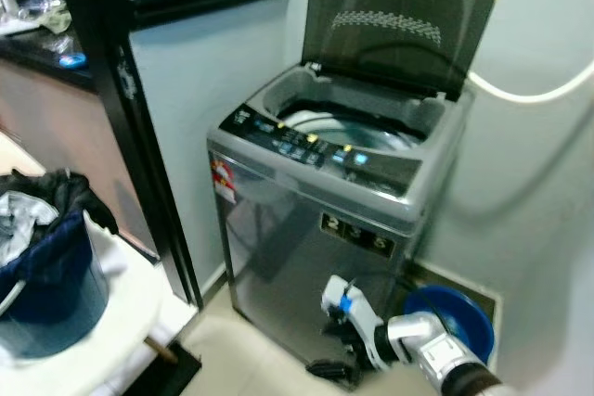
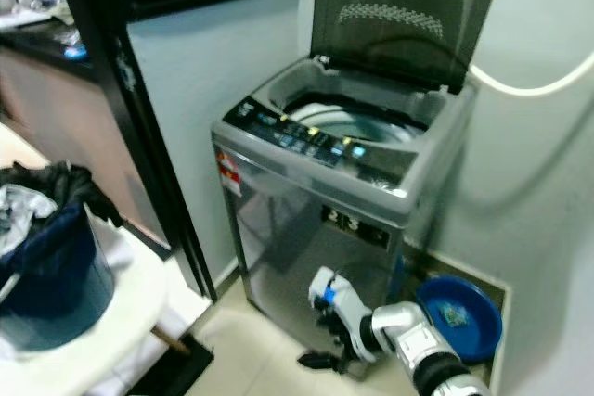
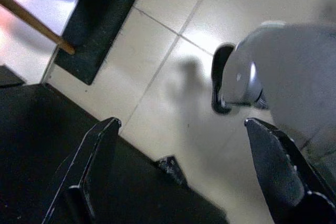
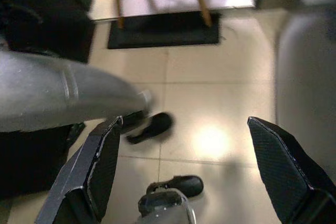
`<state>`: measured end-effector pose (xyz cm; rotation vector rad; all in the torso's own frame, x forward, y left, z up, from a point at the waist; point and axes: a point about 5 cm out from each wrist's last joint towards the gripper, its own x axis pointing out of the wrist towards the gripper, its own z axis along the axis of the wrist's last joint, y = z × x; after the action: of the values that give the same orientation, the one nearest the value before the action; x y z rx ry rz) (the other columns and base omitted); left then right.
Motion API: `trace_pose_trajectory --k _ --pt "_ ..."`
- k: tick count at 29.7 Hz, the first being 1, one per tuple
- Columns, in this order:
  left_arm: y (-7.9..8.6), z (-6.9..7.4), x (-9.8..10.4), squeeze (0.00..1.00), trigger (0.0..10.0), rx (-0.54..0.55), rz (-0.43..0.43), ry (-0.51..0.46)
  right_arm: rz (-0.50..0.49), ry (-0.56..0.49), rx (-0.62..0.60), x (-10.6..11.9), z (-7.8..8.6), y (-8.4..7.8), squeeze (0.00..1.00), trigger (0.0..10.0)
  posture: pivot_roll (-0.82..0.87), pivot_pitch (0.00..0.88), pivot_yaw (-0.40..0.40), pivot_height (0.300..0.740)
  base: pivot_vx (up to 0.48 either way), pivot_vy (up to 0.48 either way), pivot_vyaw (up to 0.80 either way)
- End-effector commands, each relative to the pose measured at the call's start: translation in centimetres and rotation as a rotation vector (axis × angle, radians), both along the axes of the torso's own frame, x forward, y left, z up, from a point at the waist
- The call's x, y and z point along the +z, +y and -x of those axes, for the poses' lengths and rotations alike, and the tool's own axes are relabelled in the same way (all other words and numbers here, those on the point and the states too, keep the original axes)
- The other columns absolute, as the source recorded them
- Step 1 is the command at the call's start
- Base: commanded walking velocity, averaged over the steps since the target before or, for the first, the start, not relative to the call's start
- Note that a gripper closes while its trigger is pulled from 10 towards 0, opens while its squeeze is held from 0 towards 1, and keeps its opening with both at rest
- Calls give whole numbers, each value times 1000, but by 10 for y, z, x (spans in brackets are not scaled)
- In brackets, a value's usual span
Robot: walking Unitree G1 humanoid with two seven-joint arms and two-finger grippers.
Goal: Clothes washing
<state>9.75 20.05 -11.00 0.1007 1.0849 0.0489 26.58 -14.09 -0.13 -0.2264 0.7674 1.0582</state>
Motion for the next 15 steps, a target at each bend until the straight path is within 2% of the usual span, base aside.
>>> trace_pose_trajectory --k 1,4,5,6,7,8,9,11,12,15 --pt "-16 0 -2 0 10000 -43 45 12 57 -1 -75 -9 2 -5 0 10000 151 0 -64 740 0 0 0" --pt "-16 0 -2 0 10000 -43 45 12 57 -1 -75 -9 2 -5 0 10000 151 0 -64 740 0 0 0" --pt "-16 1 -2 0 10000 -40 41 15 140 9 -183 -24 10 -11 0 10000 149 0 -65 740 0 0 0" --pt "-16 1 -2 0 10000 -40 41 15 140 9 -183 -24 10 -11 0 10000 149 0 -65 740 0 0 0" --pt "-15 2 -3 0 10000 -37 34 22 248 16 -284 -39 22 -20 0 10000 150 0 -67 740 0 0 0" --pt "-15 2 -3 0 10000 -37 34 22 248 16 -284 -39 22 -20 0 10000 150 0 -67 740 0 0 0" --pt "-15 4 -3 0 10000 -36 25 31 329 35 -375 -52 34 -27 0 10000 148 0 -69 740 0 0 706" --pt "-15 4 -3 0 10000 -36 25 31 329 35 -375 -52 34 -27 0 10000 148 0 -69 740 0 0 706" --pt "-15 6 -4 0 10000 -35 15 41 395 56 -436 -61 46 -33 0 10000 151 0 -72 740 0 0 763" --pt "-15 6 -4 0 10000 -35 15 41 395 56 -436 -61 46 -33 0 10000 151 0 -72 740 0 0 763"
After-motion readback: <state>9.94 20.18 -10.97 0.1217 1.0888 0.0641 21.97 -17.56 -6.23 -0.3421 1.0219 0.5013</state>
